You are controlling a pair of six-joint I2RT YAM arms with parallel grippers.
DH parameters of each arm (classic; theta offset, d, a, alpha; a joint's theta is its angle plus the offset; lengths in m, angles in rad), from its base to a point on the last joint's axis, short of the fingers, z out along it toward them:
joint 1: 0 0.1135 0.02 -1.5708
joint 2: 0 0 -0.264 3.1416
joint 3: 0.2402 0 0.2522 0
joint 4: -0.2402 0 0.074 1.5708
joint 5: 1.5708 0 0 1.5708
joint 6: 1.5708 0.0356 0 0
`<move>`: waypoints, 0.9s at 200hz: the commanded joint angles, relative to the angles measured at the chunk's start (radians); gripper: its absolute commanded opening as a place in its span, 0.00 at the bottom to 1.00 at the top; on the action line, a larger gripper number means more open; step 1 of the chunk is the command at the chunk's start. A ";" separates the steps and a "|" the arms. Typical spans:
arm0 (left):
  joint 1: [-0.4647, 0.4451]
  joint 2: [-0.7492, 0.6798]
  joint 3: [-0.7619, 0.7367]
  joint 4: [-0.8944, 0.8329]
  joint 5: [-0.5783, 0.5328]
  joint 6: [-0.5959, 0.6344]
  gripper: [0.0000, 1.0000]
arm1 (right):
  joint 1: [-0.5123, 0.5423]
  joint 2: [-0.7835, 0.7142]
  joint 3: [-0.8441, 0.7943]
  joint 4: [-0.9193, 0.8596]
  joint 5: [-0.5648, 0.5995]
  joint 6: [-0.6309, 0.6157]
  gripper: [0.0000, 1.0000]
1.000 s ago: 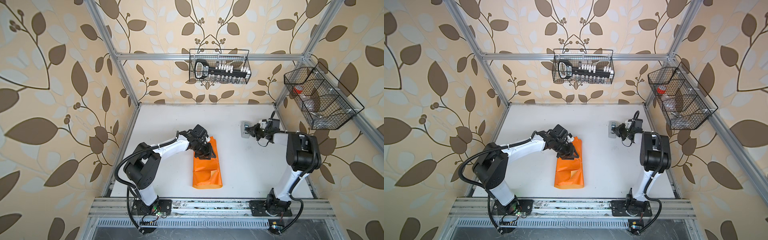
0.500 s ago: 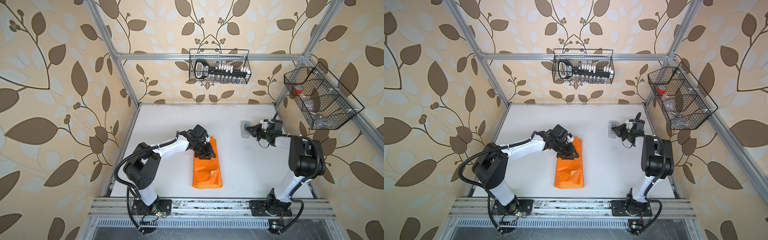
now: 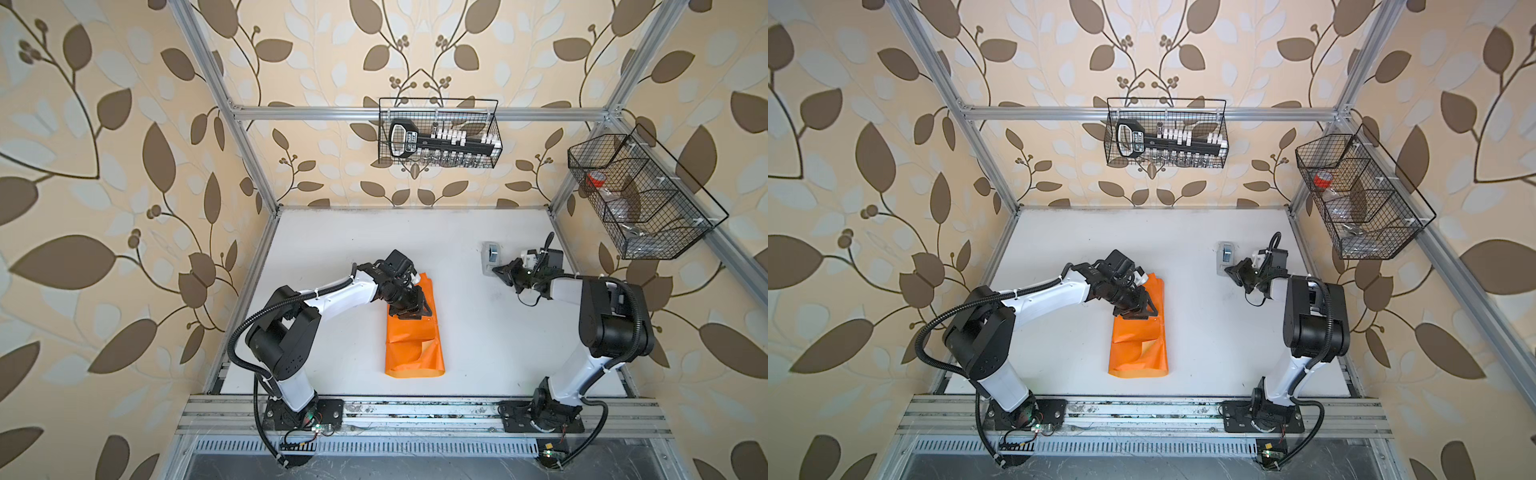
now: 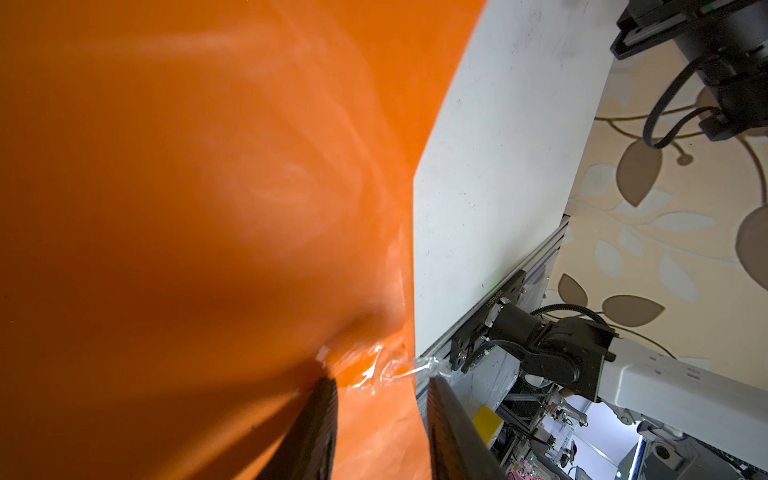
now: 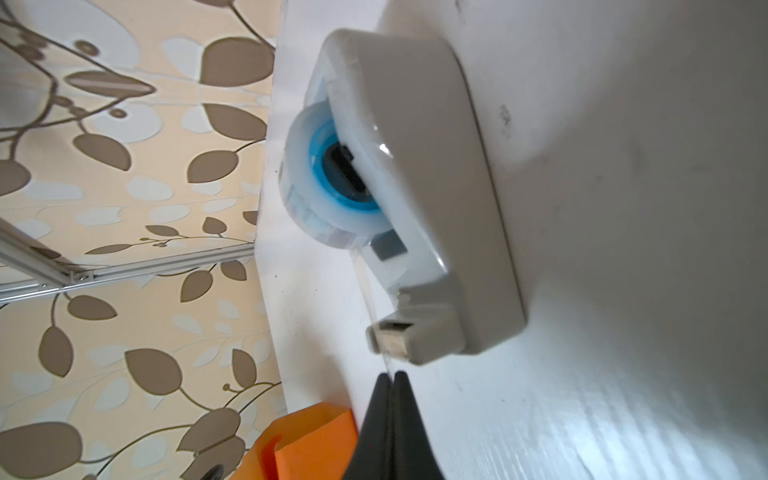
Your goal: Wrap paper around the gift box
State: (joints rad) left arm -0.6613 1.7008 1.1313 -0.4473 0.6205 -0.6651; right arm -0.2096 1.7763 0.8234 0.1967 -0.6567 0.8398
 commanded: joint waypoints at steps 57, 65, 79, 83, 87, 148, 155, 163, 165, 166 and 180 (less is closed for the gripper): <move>-0.014 0.039 -0.043 -0.035 -0.104 -0.007 0.39 | 0.075 0.121 0.045 -0.085 0.174 0.062 0.00; -0.016 0.040 -0.041 -0.034 -0.103 -0.006 0.39 | 0.070 0.117 0.039 -0.082 0.183 0.068 0.00; -0.018 0.044 -0.040 -0.033 -0.102 -0.005 0.39 | 0.060 0.093 0.016 -0.084 0.206 0.076 0.00; -0.018 0.045 -0.040 -0.033 -0.102 -0.004 0.39 | 0.056 0.082 0.008 -0.083 0.210 0.077 0.00; -0.018 0.045 -0.039 -0.033 -0.101 -0.004 0.38 | 0.050 0.071 -0.002 -0.082 0.210 0.077 0.00; -0.017 0.050 -0.034 -0.026 -0.099 -0.001 0.39 | 0.021 -0.185 -0.176 0.031 -0.029 0.042 0.00; -0.017 0.051 -0.035 -0.026 -0.097 -0.001 0.39 | 0.030 -0.208 -0.192 0.053 -0.082 0.043 0.00; -0.018 0.053 -0.034 -0.027 -0.097 0.000 0.38 | 0.047 -0.237 -0.208 0.070 -0.133 0.035 0.00; -0.017 0.054 -0.034 -0.027 -0.096 -0.001 0.38 | 0.052 -0.245 -0.211 0.069 -0.146 0.029 0.00; -0.018 0.055 -0.034 -0.027 -0.096 -0.001 0.38 | 0.055 -0.249 -0.212 0.069 -0.151 0.025 0.00; -0.018 0.052 -0.037 -0.028 -0.099 -0.002 0.38 | 0.092 -0.307 -0.217 0.007 -0.198 -0.047 0.00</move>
State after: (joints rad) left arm -0.6617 1.6997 1.1313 -0.4465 0.6197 -0.6682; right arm -0.1696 1.5478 0.6304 0.2123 -0.6865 0.8780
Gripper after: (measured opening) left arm 0.385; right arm 0.047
